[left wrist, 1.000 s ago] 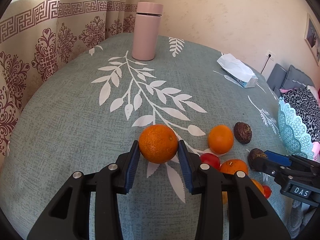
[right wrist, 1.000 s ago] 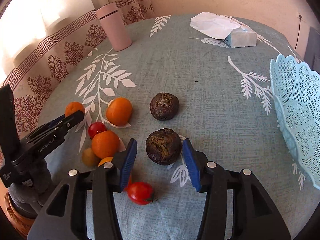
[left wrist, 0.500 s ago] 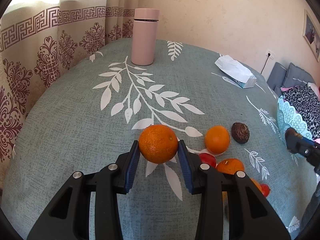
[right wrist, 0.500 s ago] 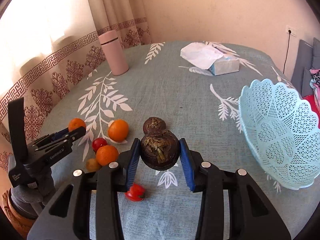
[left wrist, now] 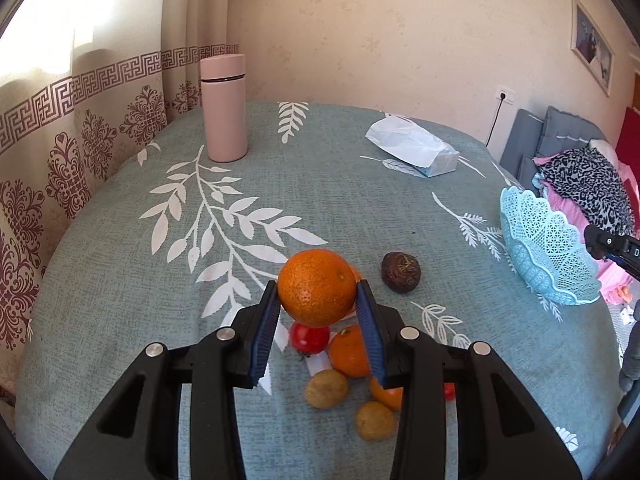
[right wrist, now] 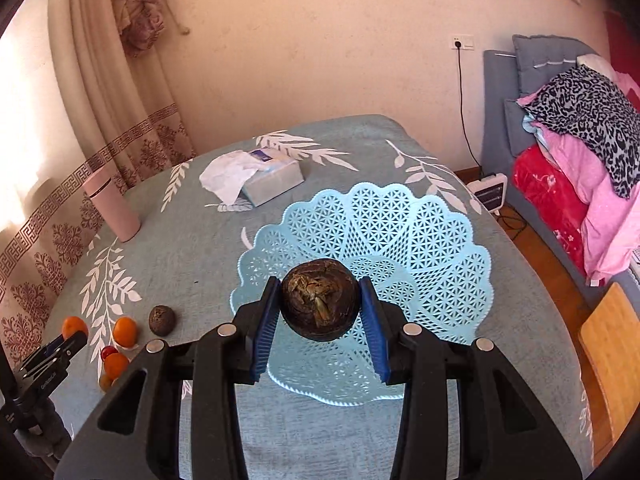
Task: Organize fruits
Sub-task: 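Carry the dark fruit into the blue basket and open the right tool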
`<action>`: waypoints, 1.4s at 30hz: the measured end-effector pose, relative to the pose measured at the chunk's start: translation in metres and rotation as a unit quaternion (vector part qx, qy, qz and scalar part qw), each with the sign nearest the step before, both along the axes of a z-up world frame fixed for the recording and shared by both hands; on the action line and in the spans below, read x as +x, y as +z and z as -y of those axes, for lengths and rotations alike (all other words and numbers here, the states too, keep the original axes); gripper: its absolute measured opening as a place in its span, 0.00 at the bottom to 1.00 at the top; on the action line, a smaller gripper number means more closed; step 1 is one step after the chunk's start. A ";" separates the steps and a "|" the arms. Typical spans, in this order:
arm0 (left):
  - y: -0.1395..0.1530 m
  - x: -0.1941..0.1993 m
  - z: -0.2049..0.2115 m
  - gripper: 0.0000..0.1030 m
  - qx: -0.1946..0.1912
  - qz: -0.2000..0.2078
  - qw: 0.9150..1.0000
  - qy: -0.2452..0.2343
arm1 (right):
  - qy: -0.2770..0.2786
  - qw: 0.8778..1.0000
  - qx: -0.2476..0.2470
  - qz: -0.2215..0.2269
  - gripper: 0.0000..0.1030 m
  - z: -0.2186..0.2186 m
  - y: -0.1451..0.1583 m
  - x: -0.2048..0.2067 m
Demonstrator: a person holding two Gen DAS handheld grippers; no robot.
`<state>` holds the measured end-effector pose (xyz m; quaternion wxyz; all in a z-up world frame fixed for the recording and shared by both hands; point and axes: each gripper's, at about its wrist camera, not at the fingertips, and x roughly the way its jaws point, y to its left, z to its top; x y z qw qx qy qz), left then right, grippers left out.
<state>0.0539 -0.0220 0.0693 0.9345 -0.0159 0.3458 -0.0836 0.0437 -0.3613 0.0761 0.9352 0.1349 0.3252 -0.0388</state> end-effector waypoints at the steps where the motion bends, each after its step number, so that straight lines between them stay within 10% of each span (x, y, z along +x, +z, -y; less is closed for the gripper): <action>1: 0.004 0.000 0.007 0.38 0.002 0.002 1.000 -0.007 | -0.008 1.000 0.008 0.001 0.41 0.006 0.000 0.000; 4: 0.013 -0.001 0.028 0.38 0.004 0.005 1.000 -0.028 | -0.034 0.999 0.030 0.013 0.56 0.023 0.003 -0.006; 28: 0.037 0.022 0.208 0.38 -0.013 -0.029 0.980 -0.197 | -0.097 0.988 0.093 0.078 0.72 0.077 0.034 -0.040; 42: 0.051 0.029 0.187 0.70 -0.009 -0.002 0.985 -0.174 | -0.098 0.987 0.095 0.080 0.74 0.077 0.032 -0.040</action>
